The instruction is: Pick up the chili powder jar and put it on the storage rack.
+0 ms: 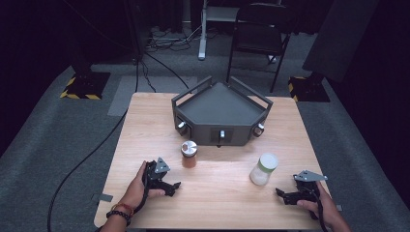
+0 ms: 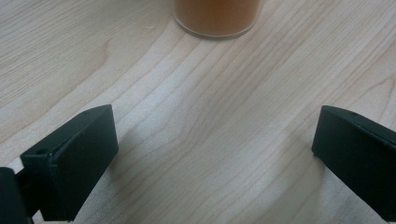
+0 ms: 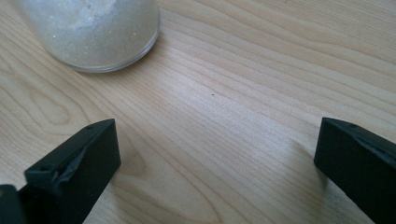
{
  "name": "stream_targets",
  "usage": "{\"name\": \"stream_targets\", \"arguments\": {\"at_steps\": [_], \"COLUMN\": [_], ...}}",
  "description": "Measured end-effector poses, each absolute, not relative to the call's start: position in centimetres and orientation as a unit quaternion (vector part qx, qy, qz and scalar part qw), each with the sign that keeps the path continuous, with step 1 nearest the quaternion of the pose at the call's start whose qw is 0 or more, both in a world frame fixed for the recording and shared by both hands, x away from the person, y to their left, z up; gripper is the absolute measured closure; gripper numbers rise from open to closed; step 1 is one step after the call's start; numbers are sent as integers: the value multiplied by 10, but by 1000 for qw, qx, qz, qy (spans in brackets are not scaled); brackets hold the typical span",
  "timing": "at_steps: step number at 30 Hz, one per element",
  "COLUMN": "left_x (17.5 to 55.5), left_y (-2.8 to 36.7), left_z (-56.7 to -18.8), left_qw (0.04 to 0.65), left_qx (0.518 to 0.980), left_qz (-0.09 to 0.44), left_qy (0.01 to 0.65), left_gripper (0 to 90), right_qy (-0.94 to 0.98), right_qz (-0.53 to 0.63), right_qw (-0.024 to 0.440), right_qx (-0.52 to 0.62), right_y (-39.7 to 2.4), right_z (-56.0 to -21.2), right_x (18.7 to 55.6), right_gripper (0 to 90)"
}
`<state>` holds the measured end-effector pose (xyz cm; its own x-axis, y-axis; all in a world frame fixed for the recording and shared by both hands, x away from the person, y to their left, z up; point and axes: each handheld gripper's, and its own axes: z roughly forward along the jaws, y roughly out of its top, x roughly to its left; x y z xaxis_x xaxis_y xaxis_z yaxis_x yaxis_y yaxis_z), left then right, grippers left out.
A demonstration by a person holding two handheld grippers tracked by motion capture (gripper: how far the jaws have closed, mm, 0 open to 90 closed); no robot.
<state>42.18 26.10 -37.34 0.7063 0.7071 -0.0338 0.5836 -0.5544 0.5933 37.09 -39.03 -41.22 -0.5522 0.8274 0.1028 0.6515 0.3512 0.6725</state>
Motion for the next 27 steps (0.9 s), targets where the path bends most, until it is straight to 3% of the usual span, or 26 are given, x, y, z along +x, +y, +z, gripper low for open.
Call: {"name": "stream_targets", "arguments": {"at_steps": [27], "left_x": [420], "left_y": [260], "left_z": [-371], "left_qw": [289], "left_qx": [875], "left_qz": [106], "left_qy": [373], "left_gripper": [2], "right_qy": [814], "right_qz": [342], "right_qw": [128], "right_qx": [452], "right_y": [-392], "right_z": [-412], "right_x": [371], "right_gripper": [1]}}
